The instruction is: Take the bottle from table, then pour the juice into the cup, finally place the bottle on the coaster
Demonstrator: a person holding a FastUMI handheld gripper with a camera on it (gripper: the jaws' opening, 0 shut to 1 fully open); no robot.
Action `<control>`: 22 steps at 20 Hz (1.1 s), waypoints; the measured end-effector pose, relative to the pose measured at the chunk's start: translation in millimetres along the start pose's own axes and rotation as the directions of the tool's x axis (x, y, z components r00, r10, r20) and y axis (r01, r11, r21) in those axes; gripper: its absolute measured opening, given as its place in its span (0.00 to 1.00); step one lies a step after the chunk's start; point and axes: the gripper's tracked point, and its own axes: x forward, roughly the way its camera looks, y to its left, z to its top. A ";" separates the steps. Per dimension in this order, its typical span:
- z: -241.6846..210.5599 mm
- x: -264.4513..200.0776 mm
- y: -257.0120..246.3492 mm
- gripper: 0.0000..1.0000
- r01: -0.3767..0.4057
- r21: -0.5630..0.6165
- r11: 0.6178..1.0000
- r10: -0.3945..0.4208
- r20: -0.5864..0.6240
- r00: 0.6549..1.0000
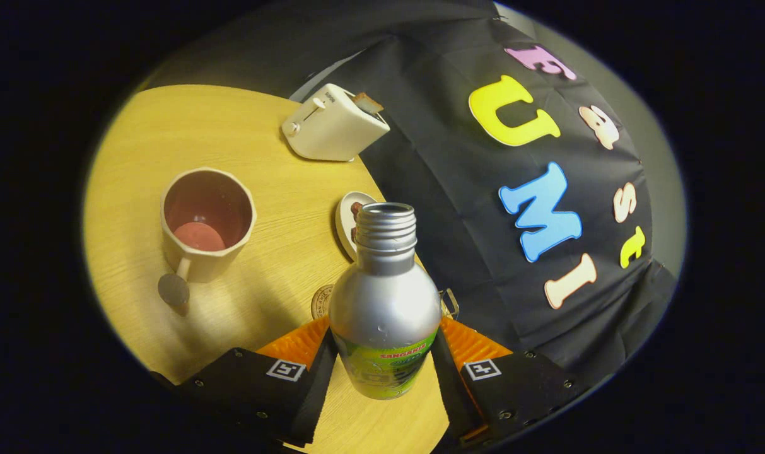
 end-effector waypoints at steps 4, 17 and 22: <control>11.0 2.6 7.3 0.77 0.014 -0.111 0.994 -0.011 0.025 1.000; 18.9 8.3 10.2 0.77 0.037 -0.352 0.935 -0.036 0.011 0.999; 25.5 7.0 9.5 0.77 0.050 -0.439 0.897 -0.042 0.028 0.999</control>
